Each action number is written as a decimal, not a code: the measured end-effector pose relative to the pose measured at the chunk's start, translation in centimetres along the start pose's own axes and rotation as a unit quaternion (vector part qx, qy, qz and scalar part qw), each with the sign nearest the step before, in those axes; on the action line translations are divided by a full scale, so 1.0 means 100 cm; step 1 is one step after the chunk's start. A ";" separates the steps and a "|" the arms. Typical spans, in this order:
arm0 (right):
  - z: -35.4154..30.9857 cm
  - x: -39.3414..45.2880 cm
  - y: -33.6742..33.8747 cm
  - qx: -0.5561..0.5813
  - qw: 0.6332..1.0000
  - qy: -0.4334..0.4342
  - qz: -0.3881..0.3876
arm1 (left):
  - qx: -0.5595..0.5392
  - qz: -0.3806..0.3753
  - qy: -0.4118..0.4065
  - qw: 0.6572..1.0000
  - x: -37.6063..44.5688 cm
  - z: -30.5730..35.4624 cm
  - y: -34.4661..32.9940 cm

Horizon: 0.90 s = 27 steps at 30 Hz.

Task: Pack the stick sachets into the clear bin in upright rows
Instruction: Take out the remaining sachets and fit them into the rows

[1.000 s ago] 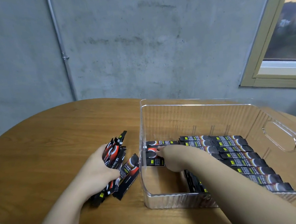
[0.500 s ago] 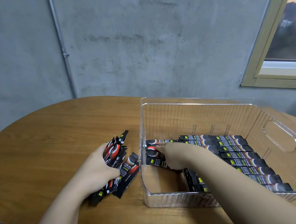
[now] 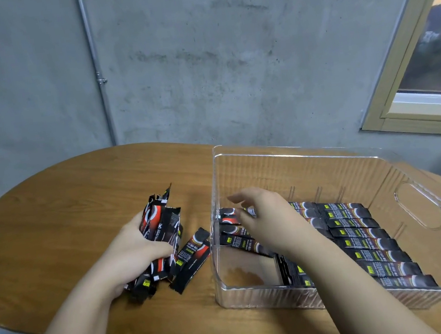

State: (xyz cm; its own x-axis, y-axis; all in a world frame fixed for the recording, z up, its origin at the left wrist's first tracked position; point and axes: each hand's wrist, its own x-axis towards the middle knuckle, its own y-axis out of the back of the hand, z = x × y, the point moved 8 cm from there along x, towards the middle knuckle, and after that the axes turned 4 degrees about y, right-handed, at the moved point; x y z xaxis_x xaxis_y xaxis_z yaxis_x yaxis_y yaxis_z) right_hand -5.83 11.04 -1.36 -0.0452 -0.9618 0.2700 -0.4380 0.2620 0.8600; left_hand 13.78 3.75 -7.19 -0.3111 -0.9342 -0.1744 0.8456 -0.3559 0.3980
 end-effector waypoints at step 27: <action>-0.068 0.005 0.049 0.349 0.933 0.056 0.060 | -0.120 -0.131 -0.227 0.958 -0.041 0.138 -0.011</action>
State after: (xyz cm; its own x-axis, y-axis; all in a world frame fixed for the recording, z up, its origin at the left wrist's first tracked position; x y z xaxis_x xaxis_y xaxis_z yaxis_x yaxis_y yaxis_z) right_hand -1.87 12.41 5.90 -0.0540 -0.9045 0.4231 -0.9163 0.2133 0.3390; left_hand 8.19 7.59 5.49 -0.6361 -0.7474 0.1918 0.7715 -0.6140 0.1664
